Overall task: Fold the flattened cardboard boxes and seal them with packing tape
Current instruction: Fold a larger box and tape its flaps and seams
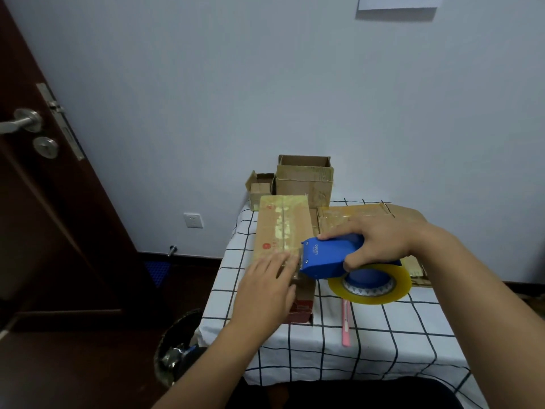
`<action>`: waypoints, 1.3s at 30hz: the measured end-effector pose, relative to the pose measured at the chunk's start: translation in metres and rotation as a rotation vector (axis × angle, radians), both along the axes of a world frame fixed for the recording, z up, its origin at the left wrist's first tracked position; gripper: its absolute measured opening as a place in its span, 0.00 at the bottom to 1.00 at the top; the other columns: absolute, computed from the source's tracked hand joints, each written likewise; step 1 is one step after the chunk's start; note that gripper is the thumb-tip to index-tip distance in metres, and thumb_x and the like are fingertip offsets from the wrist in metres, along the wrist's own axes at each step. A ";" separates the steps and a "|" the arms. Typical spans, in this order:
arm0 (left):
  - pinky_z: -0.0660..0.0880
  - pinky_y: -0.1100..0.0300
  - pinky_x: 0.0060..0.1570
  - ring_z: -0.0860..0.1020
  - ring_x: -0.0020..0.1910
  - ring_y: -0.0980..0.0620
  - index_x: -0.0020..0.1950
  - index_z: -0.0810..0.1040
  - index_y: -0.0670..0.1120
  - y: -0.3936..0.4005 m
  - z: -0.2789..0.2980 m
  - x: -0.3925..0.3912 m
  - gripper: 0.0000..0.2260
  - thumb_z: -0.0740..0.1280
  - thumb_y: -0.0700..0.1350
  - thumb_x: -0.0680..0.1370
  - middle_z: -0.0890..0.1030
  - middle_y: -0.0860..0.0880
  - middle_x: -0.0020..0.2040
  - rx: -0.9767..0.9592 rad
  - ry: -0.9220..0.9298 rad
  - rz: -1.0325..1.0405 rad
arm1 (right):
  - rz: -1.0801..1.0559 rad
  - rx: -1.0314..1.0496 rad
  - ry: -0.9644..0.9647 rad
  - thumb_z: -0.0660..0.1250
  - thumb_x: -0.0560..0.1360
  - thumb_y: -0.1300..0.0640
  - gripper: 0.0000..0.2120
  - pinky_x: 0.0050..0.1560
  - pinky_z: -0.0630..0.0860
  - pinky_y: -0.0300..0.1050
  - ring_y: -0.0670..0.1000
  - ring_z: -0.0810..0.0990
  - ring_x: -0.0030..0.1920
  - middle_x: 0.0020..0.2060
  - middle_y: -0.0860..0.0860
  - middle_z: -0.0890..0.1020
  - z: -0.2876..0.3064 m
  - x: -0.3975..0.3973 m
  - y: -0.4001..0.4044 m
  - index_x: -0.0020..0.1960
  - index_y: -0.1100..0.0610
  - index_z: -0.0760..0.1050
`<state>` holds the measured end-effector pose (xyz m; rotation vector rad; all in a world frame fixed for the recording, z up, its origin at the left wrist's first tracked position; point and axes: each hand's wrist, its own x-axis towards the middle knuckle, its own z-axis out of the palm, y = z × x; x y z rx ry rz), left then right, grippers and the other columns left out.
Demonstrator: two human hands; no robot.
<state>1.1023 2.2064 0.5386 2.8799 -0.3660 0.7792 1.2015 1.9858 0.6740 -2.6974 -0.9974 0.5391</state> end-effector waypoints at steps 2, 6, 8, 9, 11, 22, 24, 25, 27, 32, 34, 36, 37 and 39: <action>0.74 0.52 0.59 0.77 0.59 0.48 0.66 0.76 0.48 0.000 -0.003 0.005 0.22 0.73 0.48 0.73 0.79 0.50 0.60 0.022 -0.046 0.014 | -0.021 0.010 0.013 0.72 0.67 0.40 0.32 0.48 0.72 0.39 0.44 0.76 0.51 0.57 0.40 0.73 -0.005 -0.001 0.000 0.67 0.28 0.64; 0.75 0.51 0.53 0.78 0.55 0.47 0.63 0.79 0.48 0.000 -0.004 0.010 0.21 0.76 0.49 0.71 0.81 0.49 0.55 0.043 -0.126 0.036 | -0.037 0.004 0.042 0.75 0.68 0.37 0.36 0.40 0.68 0.33 0.43 0.74 0.48 0.58 0.43 0.72 -0.012 -0.006 0.002 0.70 0.33 0.59; 0.76 0.50 0.52 0.79 0.55 0.46 0.62 0.79 0.47 -0.001 -0.005 0.011 0.21 0.77 0.49 0.71 0.81 0.48 0.55 0.052 -0.155 0.050 | -0.008 -0.004 -0.028 0.73 0.69 0.37 0.37 0.40 0.66 0.33 0.45 0.73 0.50 0.58 0.43 0.71 -0.016 -0.007 0.001 0.72 0.33 0.58; 0.76 0.50 0.52 0.79 0.55 0.46 0.62 0.80 0.46 -0.001 -0.006 0.012 0.20 0.76 0.48 0.71 0.81 0.48 0.56 0.054 -0.168 0.060 | 0.009 -0.011 -0.071 0.72 0.70 0.37 0.37 0.42 0.65 0.33 0.46 0.71 0.51 0.57 0.41 0.70 -0.018 -0.007 0.000 0.73 0.32 0.56; 0.74 0.50 0.54 0.79 0.57 0.45 0.63 0.79 0.46 -0.001 -0.008 0.012 0.19 0.74 0.47 0.74 0.81 0.47 0.59 0.069 -0.194 0.082 | 0.033 -0.018 -0.116 0.70 0.71 0.36 0.37 0.46 0.66 0.37 0.47 0.69 0.51 0.50 0.38 0.66 -0.023 -0.007 -0.004 0.74 0.29 0.53; 0.73 0.50 0.62 0.79 0.60 0.44 0.65 0.80 0.47 0.001 -0.014 0.010 0.21 0.76 0.42 0.72 0.81 0.47 0.63 0.111 -0.160 0.106 | 0.051 0.074 0.024 0.71 0.74 0.42 0.34 0.50 0.70 0.36 0.45 0.73 0.52 0.58 0.43 0.73 -0.036 -0.002 -0.063 0.71 0.26 0.54; 0.72 0.47 0.63 0.78 0.61 0.42 0.68 0.77 0.49 -0.002 -0.013 0.008 0.21 0.72 0.45 0.75 0.79 0.46 0.64 0.122 -0.128 0.102 | 0.071 0.026 -0.002 0.70 0.74 0.40 0.35 0.53 0.72 0.41 0.46 0.73 0.52 0.58 0.44 0.74 -0.034 0.000 -0.068 0.71 0.26 0.53; 0.72 0.45 0.63 0.77 0.62 0.41 0.69 0.75 0.51 -0.004 -0.011 0.007 0.21 0.69 0.47 0.76 0.78 0.45 0.65 0.145 -0.100 0.110 | 0.093 -0.007 -0.031 0.69 0.74 0.39 0.35 0.54 0.72 0.43 0.46 0.73 0.52 0.57 0.45 0.74 -0.034 0.001 -0.066 0.72 0.26 0.53; 0.72 0.43 0.63 0.76 0.62 0.40 0.71 0.73 0.55 -0.010 -0.007 0.003 0.22 0.66 0.51 0.77 0.78 0.43 0.66 0.190 -0.055 0.127 | 0.145 -0.087 -0.083 0.69 0.74 0.39 0.35 0.51 0.71 0.43 0.46 0.72 0.49 0.50 0.43 0.73 -0.032 0.002 -0.058 0.74 0.28 0.54; 0.73 0.43 0.62 0.77 0.62 0.39 0.71 0.73 0.57 -0.022 -0.003 0.006 0.19 0.61 0.54 0.79 0.78 0.42 0.65 0.202 0.017 0.129 | 0.187 -0.221 -0.036 0.69 0.72 0.41 0.34 0.49 0.73 0.45 0.47 0.73 0.48 0.45 0.39 0.69 -0.027 0.013 -0.035 0.73 0.32 0.59; 0.73 0.43 0.62 0.77 0.61 0.38 0.71 0.73 0.56 -0.021 -0.004 0.008 0.22 0.69 0.49 0.77 0.79 0.41 0.65 0.201 0.007 0.128 | 0.185 -0.362 0.010 0.71 0.70 0.42 0.32 0.49 0.73 0.46 0.48 0.74 0.48 0.49 0.43 0.72 -0.034 0.015 -0.025 0.72 0.36 0.65; 0.74 0.42 0.61 0.78 0.61 0.38 0.71 0.73 0.56 -0.018 -0.003 0.006 0.29 0.75 0.44 0.72 0.79 0.41 0.64 0.183 0.025 0.114 | 0.194 -0.524 0.032 0.71 0.69 0.43 0.34 0.49 0.73 0.48 0.50 0.74 0.49 0.53 0.46 0.72 -0.052 0.014 -0.024 0.73 0.39 0.65; 0.75 0.41 0.61 0.78 0.61 0.37 0.71 0.73 0.56 -0.018 -0.002 0.005 0.30 0.76 0.43 0.71 0.79 0.41 0.64 0.175 0.028 0.110 | 0.161 -0.518 0.059 0.70 0.69 0.42 0.35 0.49 0.75 0.48 0.51 0.75 0.50 0.54 0.47 0.72 -0.062 0.016 -0.029 0.74 0.39 0.64; 0.74 0.42 0.61 0.78 0.61 0.38 0.71 0.73 0.56 -0.022 0.001 0.004 0.28 0.76 0.44 0.72 0.79 0.41 0.64 0.159 0.027 0.111 | 0.059 -0.406 0.102 0.69 0.69 0.38 0.37 0.49 0.78 0.47 0.51 0.77 0.50 0.55 0.47 0.72 -0.079 0.020 -0.046 0.75 0.37 0.60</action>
